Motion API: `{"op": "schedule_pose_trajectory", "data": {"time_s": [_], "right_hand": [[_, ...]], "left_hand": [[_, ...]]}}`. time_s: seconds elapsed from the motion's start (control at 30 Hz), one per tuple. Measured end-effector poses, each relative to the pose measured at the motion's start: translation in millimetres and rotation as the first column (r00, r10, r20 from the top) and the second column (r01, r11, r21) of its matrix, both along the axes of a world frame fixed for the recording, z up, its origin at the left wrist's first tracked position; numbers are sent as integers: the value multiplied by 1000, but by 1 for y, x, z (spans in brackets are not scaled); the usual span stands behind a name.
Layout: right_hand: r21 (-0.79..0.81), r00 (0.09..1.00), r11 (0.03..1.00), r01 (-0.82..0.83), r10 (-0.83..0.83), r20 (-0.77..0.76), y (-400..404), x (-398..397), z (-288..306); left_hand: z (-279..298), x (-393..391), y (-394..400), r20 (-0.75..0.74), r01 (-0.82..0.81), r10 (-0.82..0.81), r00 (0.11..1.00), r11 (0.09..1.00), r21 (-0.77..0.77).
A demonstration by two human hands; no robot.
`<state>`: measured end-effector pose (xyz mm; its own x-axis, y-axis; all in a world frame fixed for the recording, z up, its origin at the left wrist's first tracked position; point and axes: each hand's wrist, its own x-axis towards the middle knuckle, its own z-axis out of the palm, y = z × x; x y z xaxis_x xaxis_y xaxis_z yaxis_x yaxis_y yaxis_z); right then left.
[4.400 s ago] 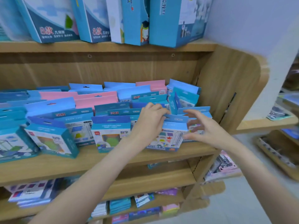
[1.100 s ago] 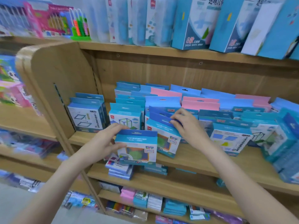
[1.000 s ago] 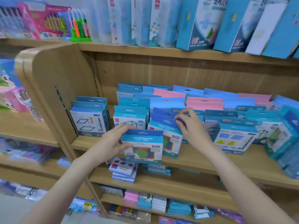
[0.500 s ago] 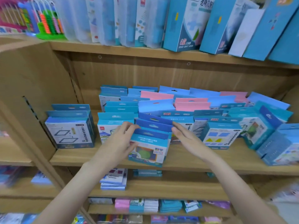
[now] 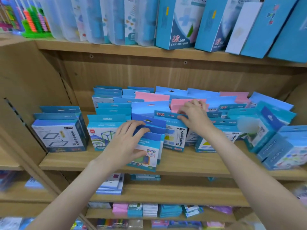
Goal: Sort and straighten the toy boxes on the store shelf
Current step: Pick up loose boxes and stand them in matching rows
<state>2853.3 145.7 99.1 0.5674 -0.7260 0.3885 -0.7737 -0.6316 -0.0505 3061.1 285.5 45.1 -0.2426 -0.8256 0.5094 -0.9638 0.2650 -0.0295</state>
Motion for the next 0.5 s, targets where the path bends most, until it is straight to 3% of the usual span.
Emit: {"op": "schedule_pose_trajectory", "data": {"time_s": [0.13, 0.2, 0.5], "right_hand": [[114, 956, 991, -72, 36, 292, 0, -4, 31], [93, 914, 991, -95, 50, 404, 4, -15, 49], [27, 916, 1000, 12, -22, 401, 28, -95, 61]], "left_hand": [[-5, -2, -1, -10, 2, -2, 1000, 999, -32], [-8, -4, -3, -31, -4, 2, 1000, 998, -62], [-14, -13, -19, -105, -65, 51, 993, 989, -130]]}}
